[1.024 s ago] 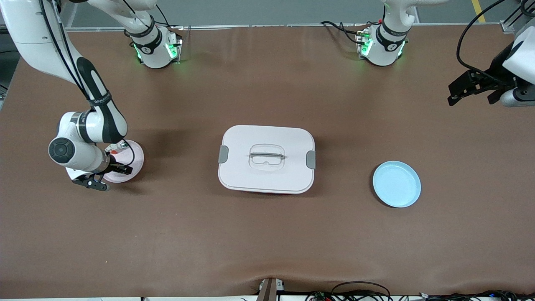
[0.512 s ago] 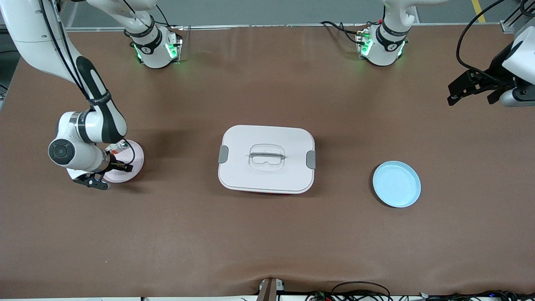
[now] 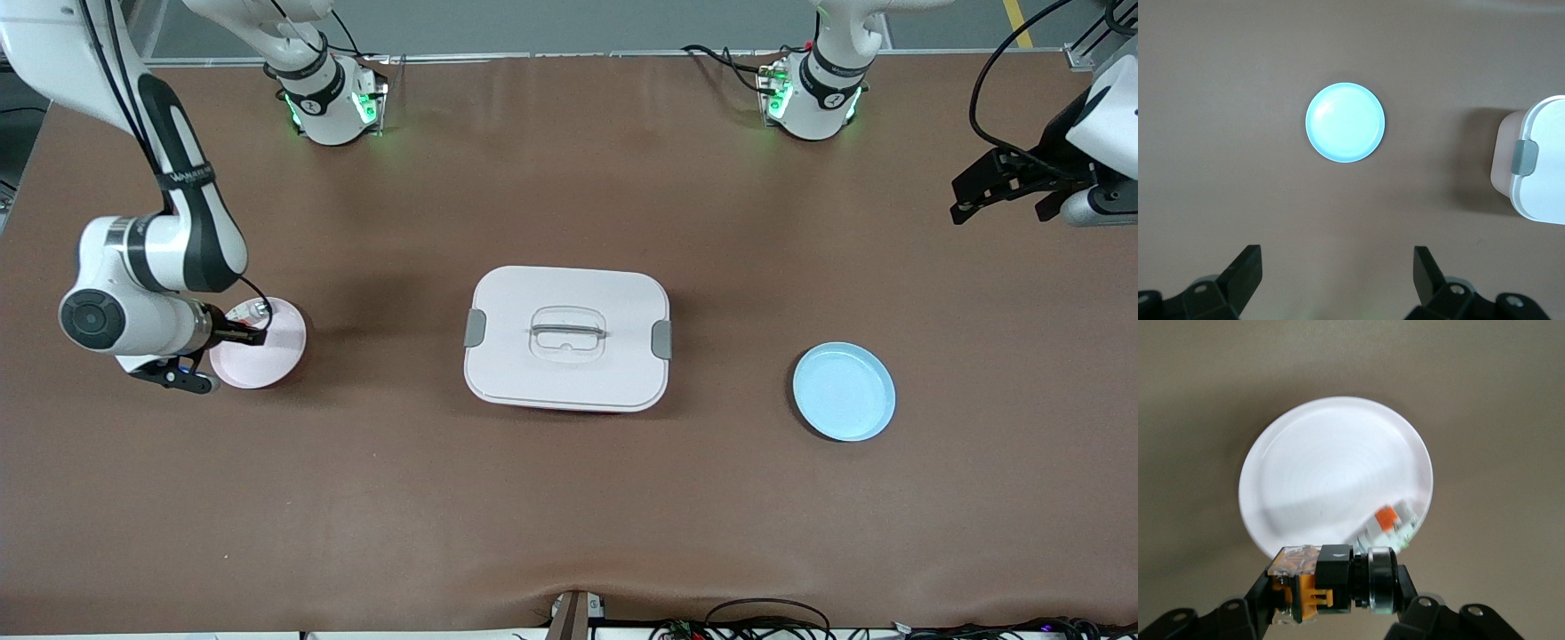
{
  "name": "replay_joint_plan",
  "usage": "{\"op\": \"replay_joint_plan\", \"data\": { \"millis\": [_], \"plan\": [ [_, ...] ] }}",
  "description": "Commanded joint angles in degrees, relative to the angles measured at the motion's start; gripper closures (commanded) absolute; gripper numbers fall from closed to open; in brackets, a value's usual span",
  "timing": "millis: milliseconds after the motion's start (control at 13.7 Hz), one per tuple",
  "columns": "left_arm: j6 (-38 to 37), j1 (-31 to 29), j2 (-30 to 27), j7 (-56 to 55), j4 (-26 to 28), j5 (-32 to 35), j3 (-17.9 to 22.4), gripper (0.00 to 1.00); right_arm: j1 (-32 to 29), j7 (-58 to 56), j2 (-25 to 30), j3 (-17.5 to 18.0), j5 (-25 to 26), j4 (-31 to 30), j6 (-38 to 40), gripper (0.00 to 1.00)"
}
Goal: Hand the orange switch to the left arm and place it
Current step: 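Lift the switch with the right gripper while the left gripper approaches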
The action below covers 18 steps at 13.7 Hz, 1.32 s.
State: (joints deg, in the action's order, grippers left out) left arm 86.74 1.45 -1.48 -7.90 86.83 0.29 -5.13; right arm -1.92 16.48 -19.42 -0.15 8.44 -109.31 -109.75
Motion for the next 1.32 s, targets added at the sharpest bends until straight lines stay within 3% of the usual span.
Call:
{"op": "replay_joint_plan", "data": {
  "millis": [0,220,366,512,805,951,1244],
  "plan": [
    [0.01,-0.14,-0.02,-0.37,-0.61,-0.55,-0.32,0.0,2.88,1.36,2.63,0.06,-2.01,6.53,13.28,0.79],
    [0.01,-0.14,-0.02,-0.37,-0.6,-0.55,-0.32,0.0,6.48,4.42,2.54,0.06,-6.76,19.1,29.99,0.83],
    [0.01,-0.05,-0.02,-0.45,-0.6,-0.64,-0.32,0.0,10.78,11.7,2.54,0.06,-8.26,25.52,36.6,0.83],
    [0.1,0.04,-0.02,-0.63,-0.69,-0.81,-0.93,0.0,13.08,18.21,2.54,0.15,-13.86,29.4,39.87,0.83],
    [0.1,-0.14,-0.02,-5.37,-2.7,-7.04,-1.9,0.0,17.02,34.63,2.54,0.33,-27.66,31.18,40.5,0.83],
    [0.18,0.04,-0.02,-5.38,-3.42,-8.62,-2.08,0.0,20.8,42.72,2.45,0.15,-32.07,33.36,39.79,0.83],
    [3.16,-0.31,0.42,-5.11,-3.42,-18.21,-1.99,0.0,27.13,57.76,2.1,0.06,-39.89,33.99,30.33,0.83]
  ]
}}
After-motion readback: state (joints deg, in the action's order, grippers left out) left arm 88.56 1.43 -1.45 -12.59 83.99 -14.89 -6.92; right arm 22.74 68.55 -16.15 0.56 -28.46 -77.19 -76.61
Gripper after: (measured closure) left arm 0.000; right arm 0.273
